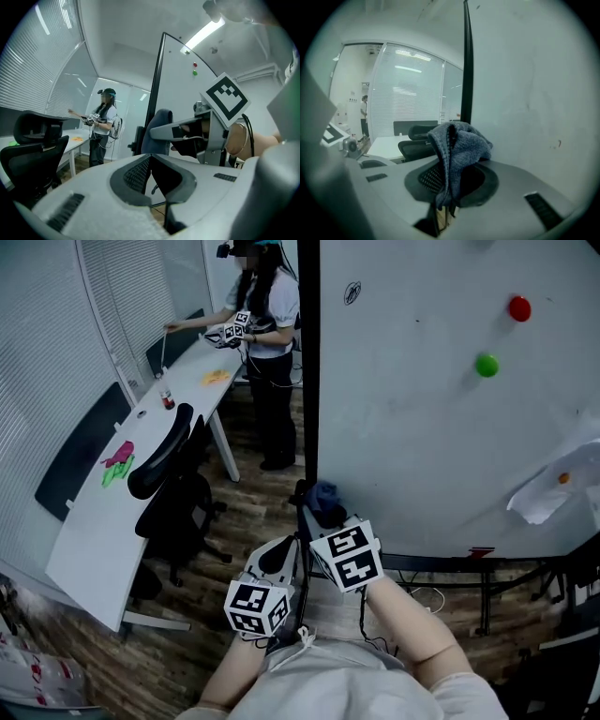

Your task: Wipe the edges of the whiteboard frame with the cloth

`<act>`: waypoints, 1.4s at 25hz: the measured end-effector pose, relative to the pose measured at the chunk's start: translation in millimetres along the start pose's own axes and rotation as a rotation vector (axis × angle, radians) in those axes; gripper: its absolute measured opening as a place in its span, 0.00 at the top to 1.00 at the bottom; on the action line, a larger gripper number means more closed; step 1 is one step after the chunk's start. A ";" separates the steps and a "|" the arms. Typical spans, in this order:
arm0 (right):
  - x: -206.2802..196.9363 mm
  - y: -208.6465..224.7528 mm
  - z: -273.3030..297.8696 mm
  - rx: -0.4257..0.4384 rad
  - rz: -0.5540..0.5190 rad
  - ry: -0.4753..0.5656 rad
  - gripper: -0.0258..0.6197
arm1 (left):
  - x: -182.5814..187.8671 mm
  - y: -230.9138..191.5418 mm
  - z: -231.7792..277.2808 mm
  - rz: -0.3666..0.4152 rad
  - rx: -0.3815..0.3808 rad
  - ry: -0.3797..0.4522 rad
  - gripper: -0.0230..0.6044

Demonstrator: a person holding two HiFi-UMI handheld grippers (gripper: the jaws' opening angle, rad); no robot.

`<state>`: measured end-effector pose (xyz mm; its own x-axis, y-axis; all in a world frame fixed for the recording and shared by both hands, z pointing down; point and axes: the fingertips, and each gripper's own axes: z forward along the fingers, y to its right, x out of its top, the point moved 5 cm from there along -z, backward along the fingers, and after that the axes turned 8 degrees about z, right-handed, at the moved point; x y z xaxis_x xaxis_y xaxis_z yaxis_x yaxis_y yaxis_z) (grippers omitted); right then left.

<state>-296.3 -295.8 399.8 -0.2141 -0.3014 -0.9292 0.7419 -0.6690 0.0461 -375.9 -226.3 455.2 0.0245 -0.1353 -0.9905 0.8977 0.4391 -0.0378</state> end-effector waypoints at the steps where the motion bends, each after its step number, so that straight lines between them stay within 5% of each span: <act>1: 4.9 -0.6 -1.9 -0.001 -0.004 0.007 0.86 | 6.7 -1.2 0.6 0.005 -0.004 0.012 0.93; 20: 139.3 -8.5 -53.0 -0.071 -0.113 0.276 0.85 | 108.0 -14.4 0.9 0.170 -0.116 0.201 0.93; 25: 175.0 -10.4 -66.6 -0.099 -0.115 0.351 0.85 | 124.1 -26.5 3.3 0.122 -0.124 0.245 0.93; 35: 233.5 -16.4 -88.0 -0.170 -0.151 0.404 0.85 | 157.7 -26.0 0.0 0.182 -0.161 0.275 0.93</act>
<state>-302.5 -295.4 149.7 -0.0878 0.1023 -0.9909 0.8225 -0.5537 -0.1300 -395.3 -259.0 299.9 0.0386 0.1919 -0.9807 0.8083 0.5710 0.1436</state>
